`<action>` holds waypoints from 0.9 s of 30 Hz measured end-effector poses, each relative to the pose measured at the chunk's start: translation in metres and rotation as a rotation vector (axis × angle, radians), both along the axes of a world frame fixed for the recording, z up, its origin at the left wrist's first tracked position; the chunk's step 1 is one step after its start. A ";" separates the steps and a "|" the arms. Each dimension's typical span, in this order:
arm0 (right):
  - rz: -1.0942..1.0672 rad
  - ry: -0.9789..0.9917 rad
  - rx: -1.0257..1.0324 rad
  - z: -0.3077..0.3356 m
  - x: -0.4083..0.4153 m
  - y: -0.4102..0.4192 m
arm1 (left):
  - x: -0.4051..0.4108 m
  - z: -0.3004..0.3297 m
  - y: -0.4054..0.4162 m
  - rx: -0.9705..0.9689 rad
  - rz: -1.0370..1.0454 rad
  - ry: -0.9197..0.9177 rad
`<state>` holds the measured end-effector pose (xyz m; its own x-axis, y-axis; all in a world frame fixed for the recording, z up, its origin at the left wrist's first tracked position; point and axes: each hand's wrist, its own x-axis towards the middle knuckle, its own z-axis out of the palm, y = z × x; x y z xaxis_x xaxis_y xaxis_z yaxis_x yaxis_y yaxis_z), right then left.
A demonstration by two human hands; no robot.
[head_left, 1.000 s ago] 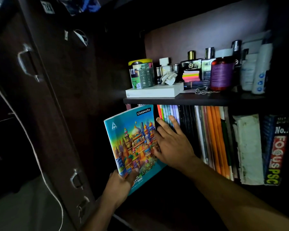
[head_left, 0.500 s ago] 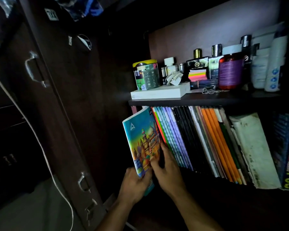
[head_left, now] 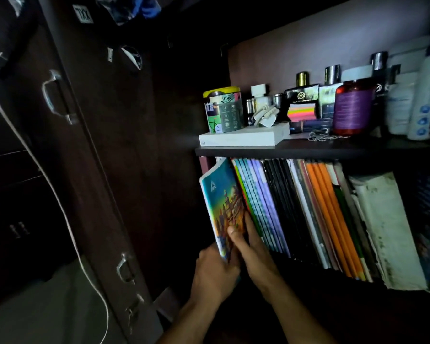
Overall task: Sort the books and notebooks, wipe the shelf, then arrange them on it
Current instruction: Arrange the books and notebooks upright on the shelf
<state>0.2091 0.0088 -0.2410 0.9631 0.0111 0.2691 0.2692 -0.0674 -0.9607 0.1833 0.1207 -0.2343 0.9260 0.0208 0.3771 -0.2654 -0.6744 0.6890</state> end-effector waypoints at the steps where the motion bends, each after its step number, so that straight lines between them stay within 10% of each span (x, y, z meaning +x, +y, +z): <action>1: 0.005 -0.005 0.022 0.001 0.001 -0.001 | 0.005 0.000 -0.004 0.014 -0.001 -0.005; 8: 0.001 -0.013 0.039 -0.002 0.003 0.002 | 0.035 0.010 -0.026 -0.049 -0.018 0.080; 17: -0.038 -0.072 -0.109 -0.004 0.013 0.012 | 0.025 0.008 -0.019 -0.276 0.046 -0.373; 27: -0.077 -0.079 -0.158 -0.004 0.050 0.019 | 0.049 0.006 -0.019 -0.337 0.062 -0.418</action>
